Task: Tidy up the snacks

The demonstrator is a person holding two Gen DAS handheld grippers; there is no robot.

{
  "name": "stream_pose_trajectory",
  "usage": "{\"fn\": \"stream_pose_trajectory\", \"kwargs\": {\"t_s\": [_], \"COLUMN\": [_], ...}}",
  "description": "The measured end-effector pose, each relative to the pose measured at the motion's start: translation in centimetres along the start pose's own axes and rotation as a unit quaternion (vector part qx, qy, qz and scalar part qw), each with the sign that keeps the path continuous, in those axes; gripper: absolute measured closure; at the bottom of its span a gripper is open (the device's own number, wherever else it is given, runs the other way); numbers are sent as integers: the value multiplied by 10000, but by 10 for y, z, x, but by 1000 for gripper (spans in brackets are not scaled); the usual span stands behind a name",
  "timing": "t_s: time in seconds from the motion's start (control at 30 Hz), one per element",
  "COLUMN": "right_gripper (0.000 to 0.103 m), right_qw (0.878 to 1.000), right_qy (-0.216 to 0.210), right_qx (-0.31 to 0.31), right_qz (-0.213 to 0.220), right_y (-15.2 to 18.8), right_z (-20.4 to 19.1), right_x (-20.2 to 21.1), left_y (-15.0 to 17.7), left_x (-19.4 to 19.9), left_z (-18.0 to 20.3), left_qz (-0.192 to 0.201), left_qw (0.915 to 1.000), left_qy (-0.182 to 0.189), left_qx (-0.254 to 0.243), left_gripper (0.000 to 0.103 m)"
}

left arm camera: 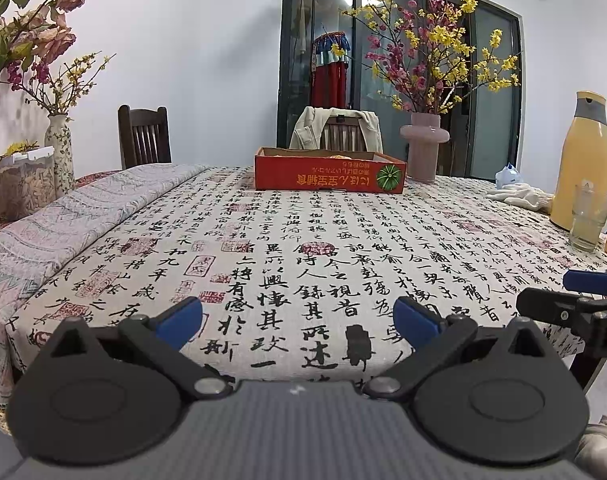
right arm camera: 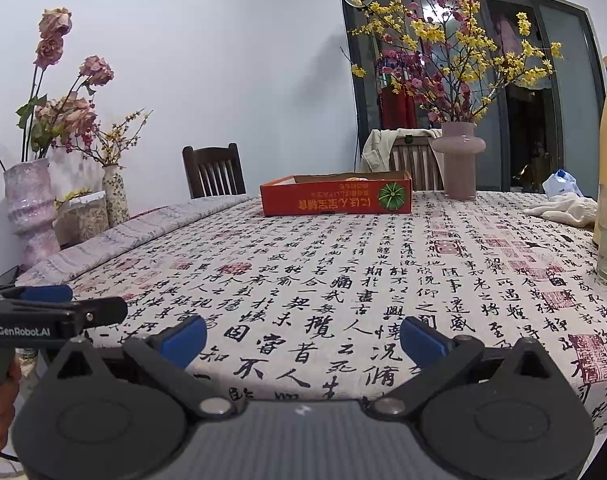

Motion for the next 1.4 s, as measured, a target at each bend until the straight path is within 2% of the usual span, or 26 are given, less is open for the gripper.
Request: {"fn": "stream_pose_trajectory", "kwargs": {"t_s": [1.4], "right_gripper": [0], "right_qw": [10000], "right_qy": [-15], "right_qx": [-65], "right_qz": [-36], "right_y": [1], "right_z": [-1], "right_x": [-2], "left_y": [0], "left_x": [0], "left_z": [0], "left_qz": [-9], "left_qw": [10000], "left_qy": [-65], "left_qx": [2], "left_gripper": [0]}}
Point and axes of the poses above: each gripper's, at about its wrist camera, not at the fingertips, and x roughly against the way its jaws point, z to its right, y to its underside, the point moved 1 cm from there along -x, roughly the way its jaws point, and after that the axes turned 8 degrees about z, right-handed, at the moved point
